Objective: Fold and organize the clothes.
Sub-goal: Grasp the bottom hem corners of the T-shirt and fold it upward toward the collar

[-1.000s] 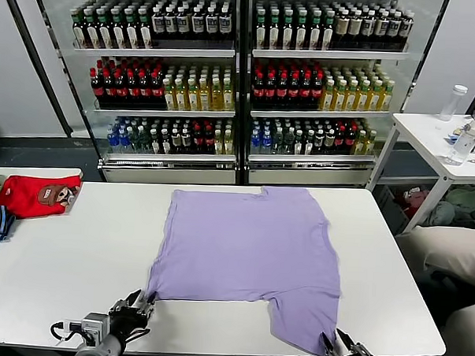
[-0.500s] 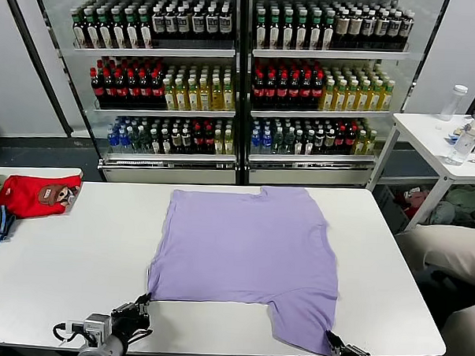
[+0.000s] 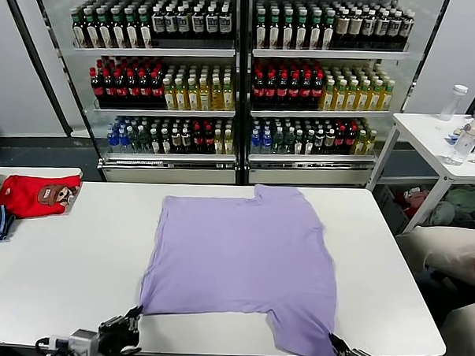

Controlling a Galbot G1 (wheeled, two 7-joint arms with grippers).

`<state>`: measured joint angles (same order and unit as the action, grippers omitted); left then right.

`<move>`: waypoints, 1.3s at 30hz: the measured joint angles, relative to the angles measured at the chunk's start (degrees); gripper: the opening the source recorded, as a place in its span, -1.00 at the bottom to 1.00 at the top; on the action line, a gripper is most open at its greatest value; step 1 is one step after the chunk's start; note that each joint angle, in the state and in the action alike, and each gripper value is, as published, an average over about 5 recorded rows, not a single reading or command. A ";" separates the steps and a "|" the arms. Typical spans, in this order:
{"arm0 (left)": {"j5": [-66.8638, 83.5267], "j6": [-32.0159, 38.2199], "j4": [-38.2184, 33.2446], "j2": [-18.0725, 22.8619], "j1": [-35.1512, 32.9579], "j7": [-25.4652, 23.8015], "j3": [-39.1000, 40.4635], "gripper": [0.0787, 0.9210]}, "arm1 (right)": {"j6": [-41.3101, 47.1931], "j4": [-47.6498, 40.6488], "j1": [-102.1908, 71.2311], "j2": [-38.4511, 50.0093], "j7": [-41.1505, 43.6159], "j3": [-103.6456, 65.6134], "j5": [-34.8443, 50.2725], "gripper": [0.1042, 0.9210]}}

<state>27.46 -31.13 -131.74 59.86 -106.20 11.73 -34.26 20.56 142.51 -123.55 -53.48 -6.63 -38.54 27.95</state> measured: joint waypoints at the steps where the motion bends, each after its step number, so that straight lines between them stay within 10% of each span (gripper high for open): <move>1: 0.03 0.31 -0.53 -0.15 -1.08 -0.05 -0.76 -0.98 | -0.02 0.28 -0.06 0.06 -0.02 -0.18 0.05 -0.98; 10: 1.66 2.87 -1.87 -0.34 -3.24 -0.33 -5.75 -0.98 | 2.06 -0.12 8.28 -0.81 -2.00 1.50 1.36 -0.98; 39: 0.01 5.85 16.04 3.96 23.93 -4.92 2.32 -0.98 | 8.35 -16.09 40.36 -3.17 -6.09 15.46 3.56 -0.98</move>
<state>27.48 -25.29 -115.70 63.83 -82.27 6.81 -31.94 28.90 126.42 -83.19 -56.66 -12.72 -23.08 31.51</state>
